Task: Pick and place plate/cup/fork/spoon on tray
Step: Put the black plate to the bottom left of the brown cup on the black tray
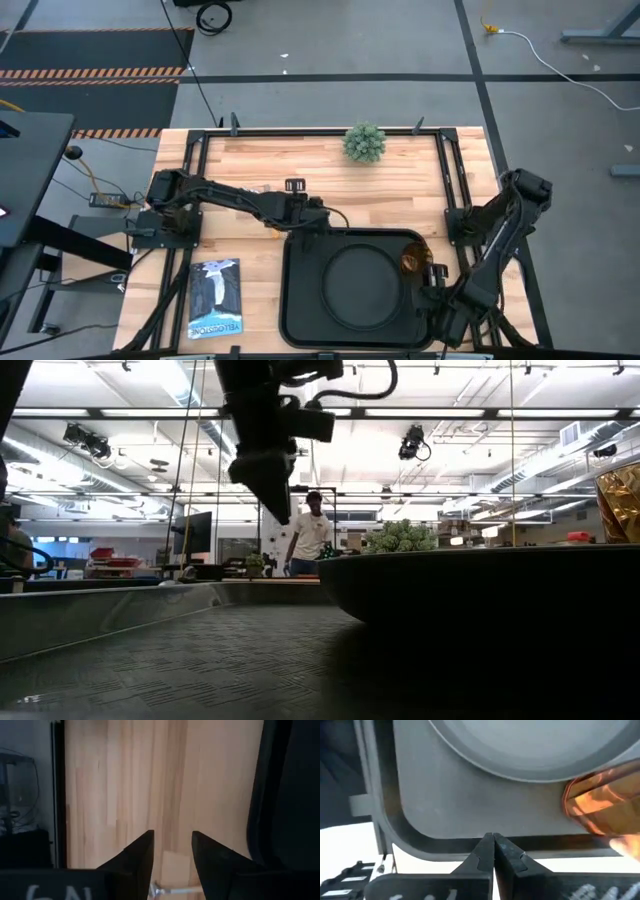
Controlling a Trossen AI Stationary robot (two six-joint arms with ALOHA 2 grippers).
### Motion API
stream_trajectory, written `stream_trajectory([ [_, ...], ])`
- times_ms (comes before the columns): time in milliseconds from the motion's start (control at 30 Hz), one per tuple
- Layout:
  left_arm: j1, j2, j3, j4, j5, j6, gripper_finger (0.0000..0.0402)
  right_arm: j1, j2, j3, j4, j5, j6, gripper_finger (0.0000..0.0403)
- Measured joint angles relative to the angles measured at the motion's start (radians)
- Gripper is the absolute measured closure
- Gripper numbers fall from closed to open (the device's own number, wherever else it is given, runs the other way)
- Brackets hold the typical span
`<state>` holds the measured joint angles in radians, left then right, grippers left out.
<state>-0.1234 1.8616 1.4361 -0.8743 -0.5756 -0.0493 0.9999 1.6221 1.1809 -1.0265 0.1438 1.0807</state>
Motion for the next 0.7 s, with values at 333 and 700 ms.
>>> stream_trajectory([
  [333, -0.002, -0.045, 0.000, 0.042, 0.000, -0.053, 0.0260, 0.070, 0.117, 0.000, 0.039, 0.049, 0.051, 0.0398],
  [700, 0.005, -0.093, 0.001, 0.133, -0.006, -0.078, 0.0260, 0.094, 0.192, -0.015, 0.220, 0.075, -0.100, 0.0398],
])
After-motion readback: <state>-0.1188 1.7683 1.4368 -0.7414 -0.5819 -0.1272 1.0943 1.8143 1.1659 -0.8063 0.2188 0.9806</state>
